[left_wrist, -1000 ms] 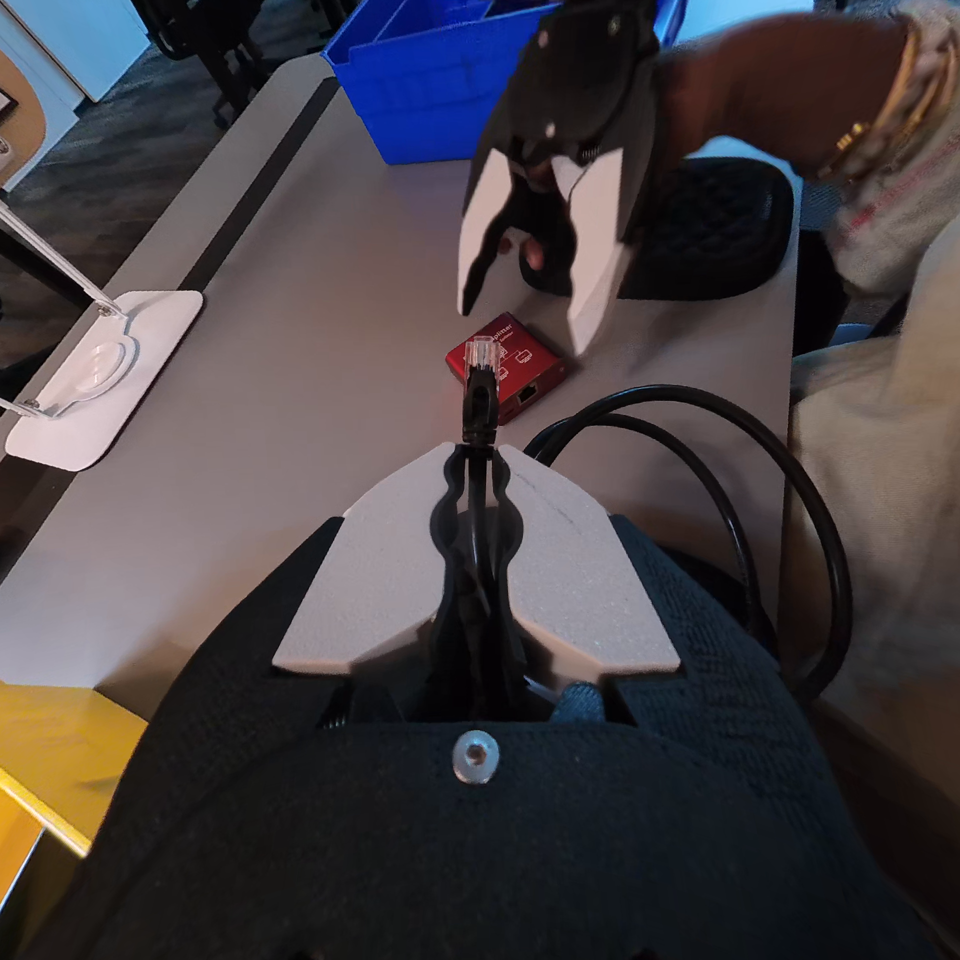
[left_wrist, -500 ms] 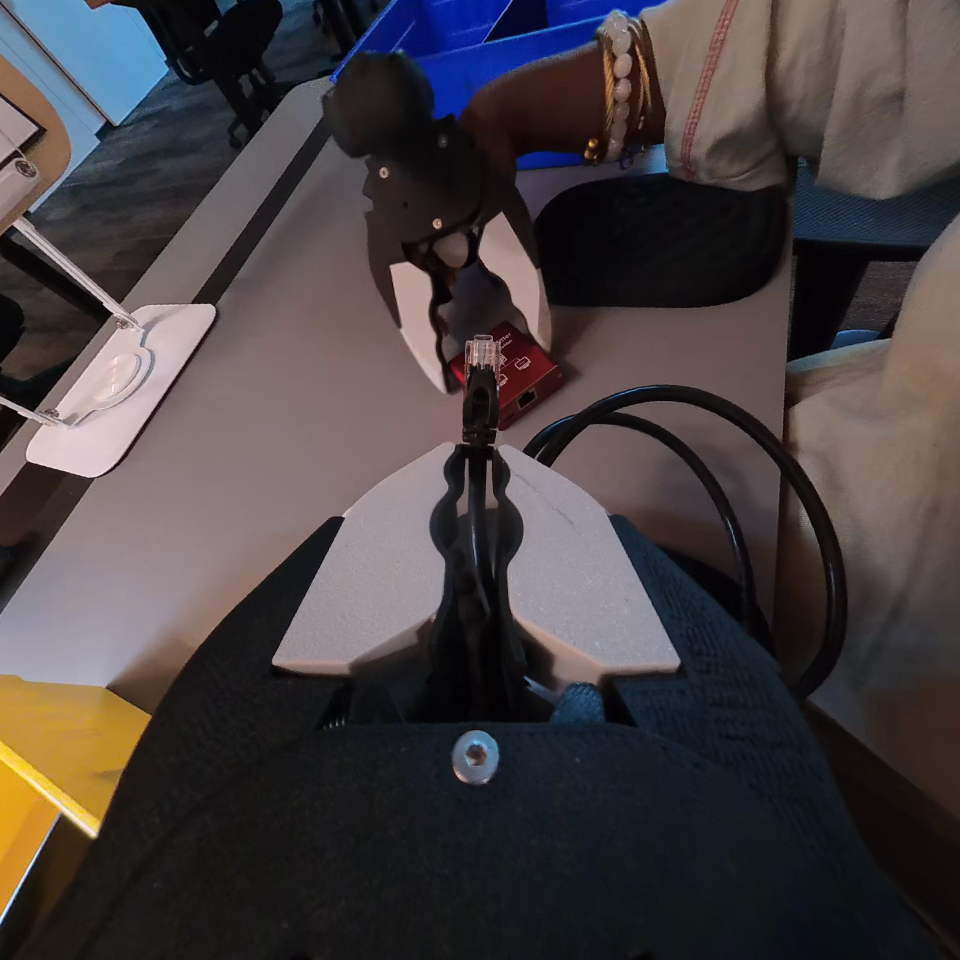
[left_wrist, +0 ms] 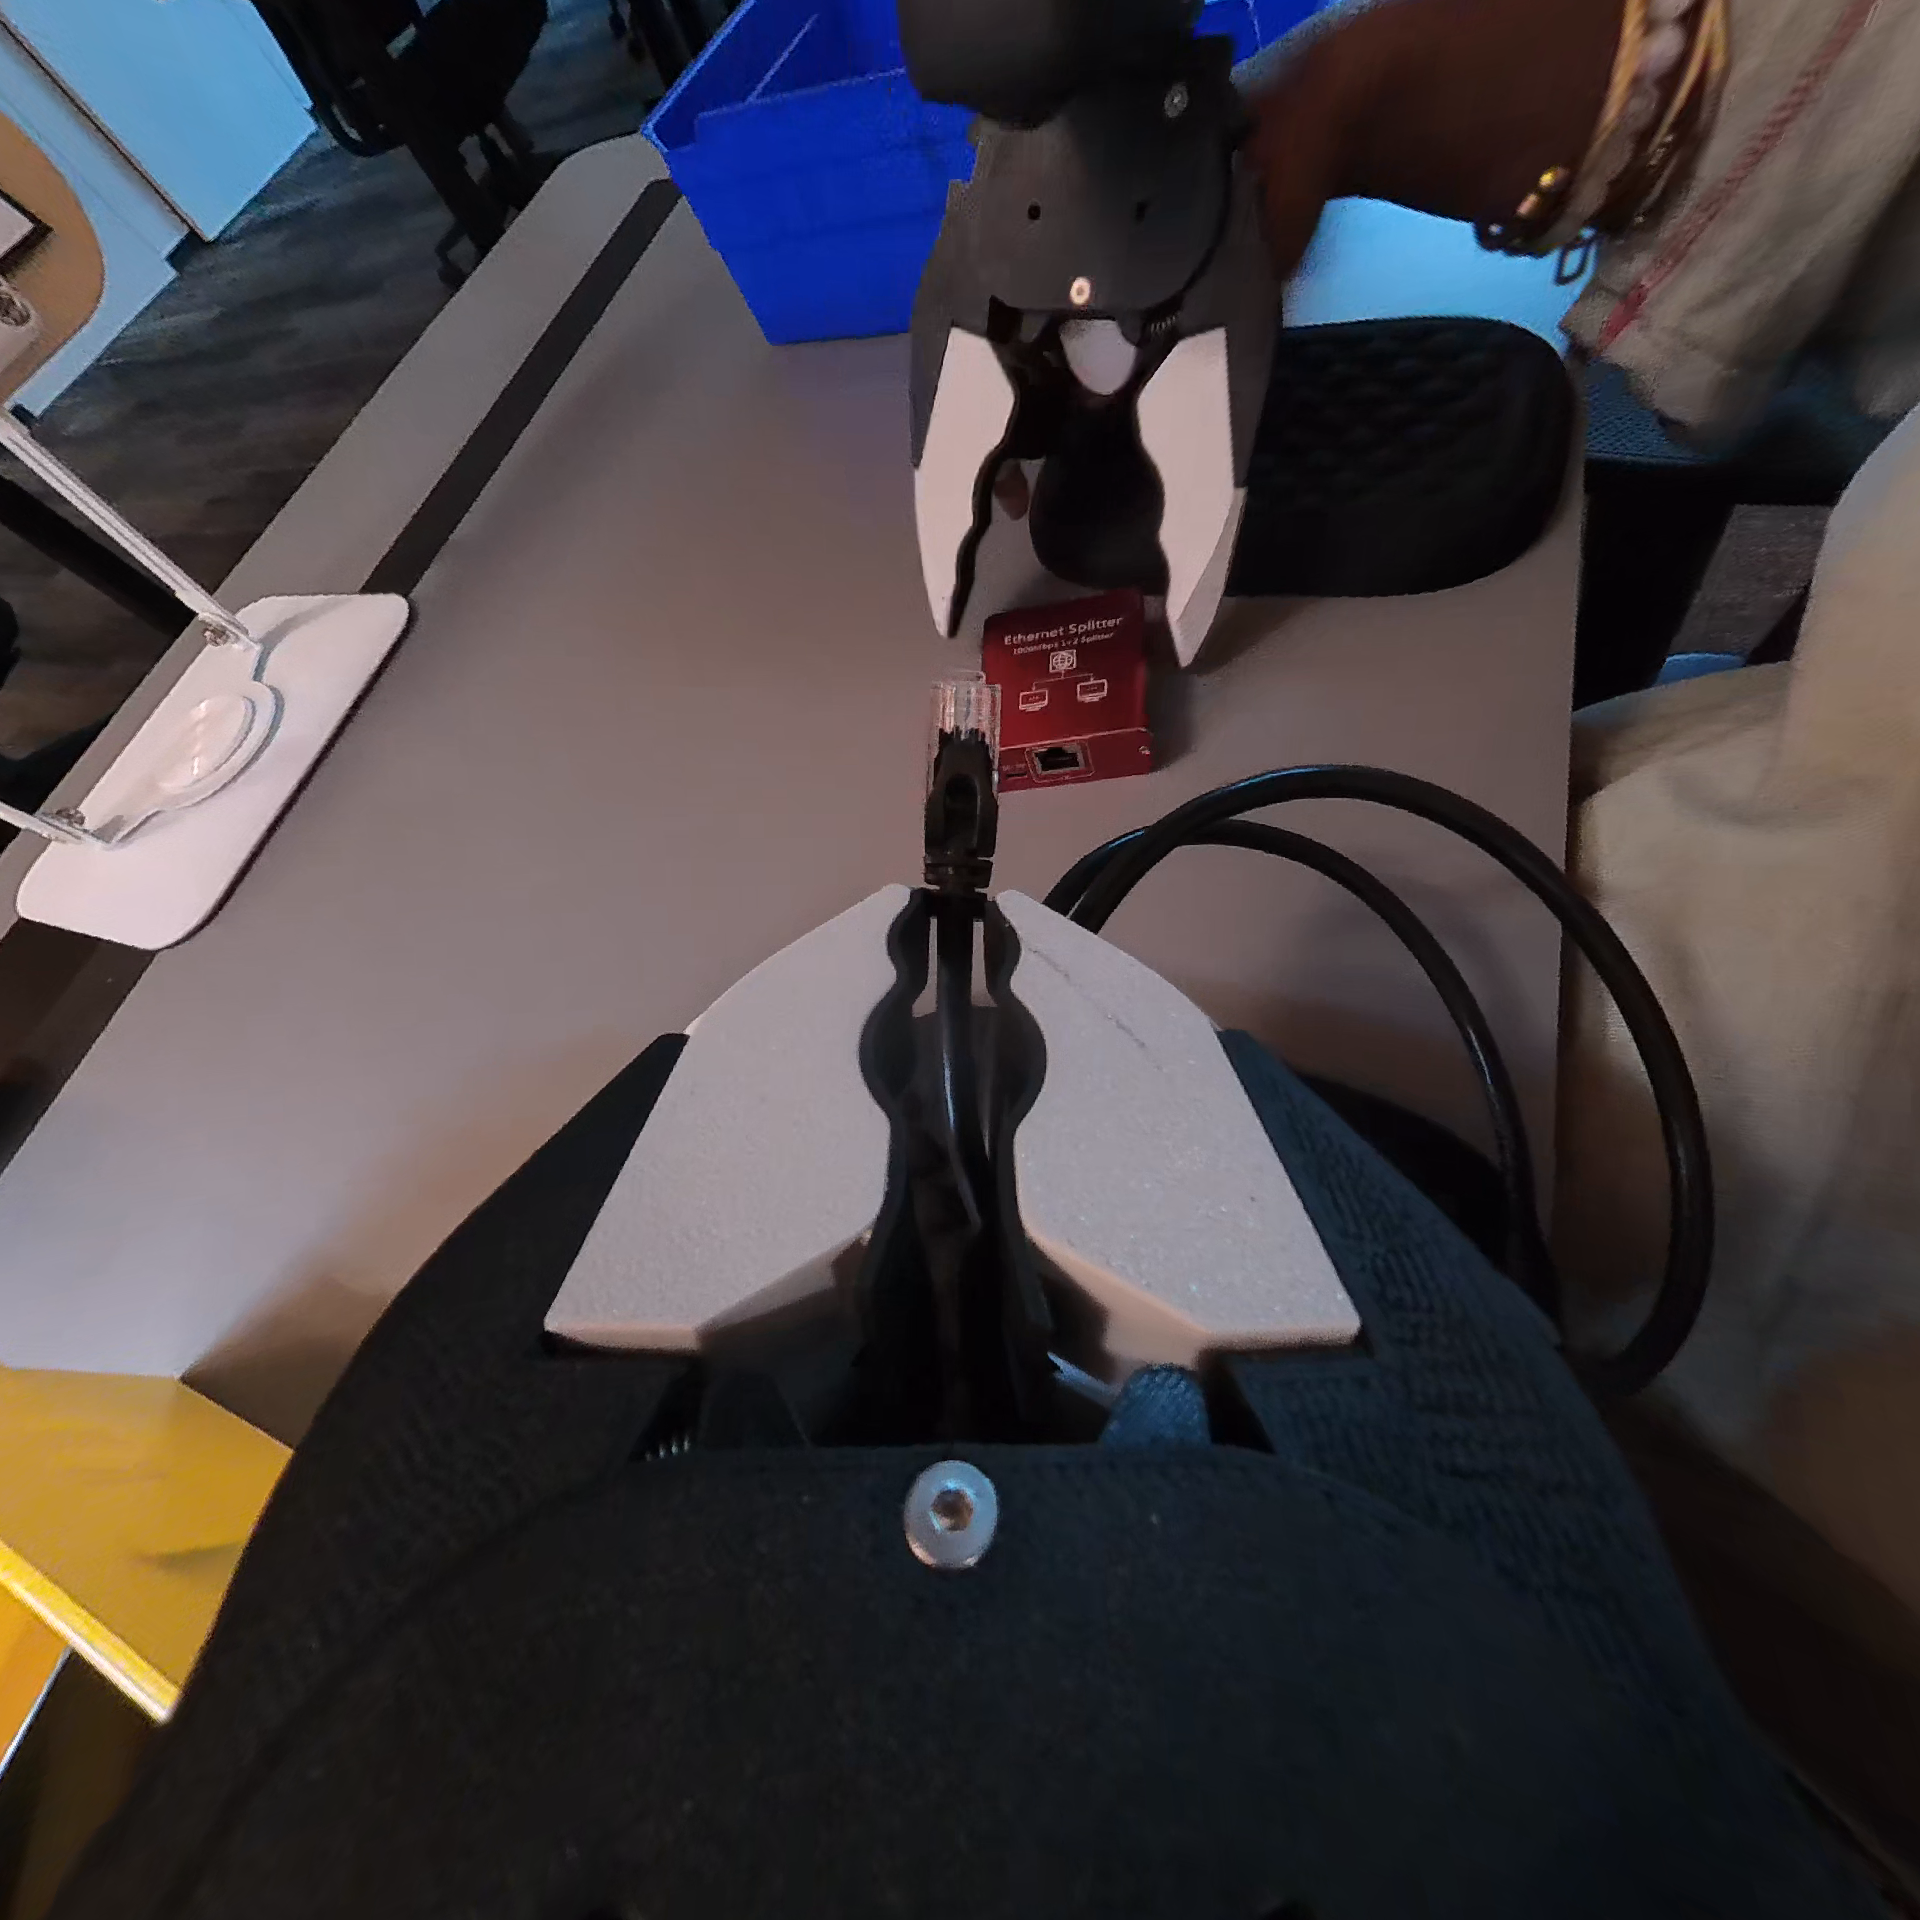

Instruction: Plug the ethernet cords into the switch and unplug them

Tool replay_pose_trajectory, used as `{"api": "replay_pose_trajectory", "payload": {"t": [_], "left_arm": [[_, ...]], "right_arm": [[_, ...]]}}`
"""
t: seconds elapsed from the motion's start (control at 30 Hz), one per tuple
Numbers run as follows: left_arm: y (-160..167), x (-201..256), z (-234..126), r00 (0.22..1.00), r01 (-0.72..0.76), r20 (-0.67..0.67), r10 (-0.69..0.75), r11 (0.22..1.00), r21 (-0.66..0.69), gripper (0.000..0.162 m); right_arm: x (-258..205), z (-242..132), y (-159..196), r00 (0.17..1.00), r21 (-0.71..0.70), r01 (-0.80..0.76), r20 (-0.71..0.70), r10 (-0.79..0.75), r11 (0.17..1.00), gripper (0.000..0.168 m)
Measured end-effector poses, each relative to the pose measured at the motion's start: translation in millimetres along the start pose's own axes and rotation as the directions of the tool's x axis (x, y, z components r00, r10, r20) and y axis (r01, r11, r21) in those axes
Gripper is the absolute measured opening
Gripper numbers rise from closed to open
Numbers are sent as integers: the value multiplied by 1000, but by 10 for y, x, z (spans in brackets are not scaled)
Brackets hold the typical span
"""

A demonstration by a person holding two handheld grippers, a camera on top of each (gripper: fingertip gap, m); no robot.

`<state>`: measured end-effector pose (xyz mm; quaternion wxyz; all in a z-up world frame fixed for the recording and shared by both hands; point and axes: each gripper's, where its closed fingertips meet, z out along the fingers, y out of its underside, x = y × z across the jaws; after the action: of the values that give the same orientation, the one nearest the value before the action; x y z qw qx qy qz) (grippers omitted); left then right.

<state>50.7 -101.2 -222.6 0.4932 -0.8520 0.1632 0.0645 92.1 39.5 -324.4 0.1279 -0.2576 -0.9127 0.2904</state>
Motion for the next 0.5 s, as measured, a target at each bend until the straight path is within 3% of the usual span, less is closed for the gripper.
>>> {"api": "replay_pose_trajectory", "payload": {"t": [0.13, 0.33, 0.5], "left_arm": [[-23, 17, -6, 1000, -9, 0, 9, 1000, 2, 9], [-34, 23, 7, 1000, -15, -3, 15, 1000, -5, 10], [-23, 17, -4, 1000, -13, -2, 13, 1000, -2, 10]], "right_arm": [[-34, -13, -25, 956, 157, 277, 49, -288, 948, 83], [-58, 61, 14, 938, 148, 220, 238, -250, 964, 70], [-59, -133, -185, 960, 236, 138, 208, -189, 962, 70]]}}
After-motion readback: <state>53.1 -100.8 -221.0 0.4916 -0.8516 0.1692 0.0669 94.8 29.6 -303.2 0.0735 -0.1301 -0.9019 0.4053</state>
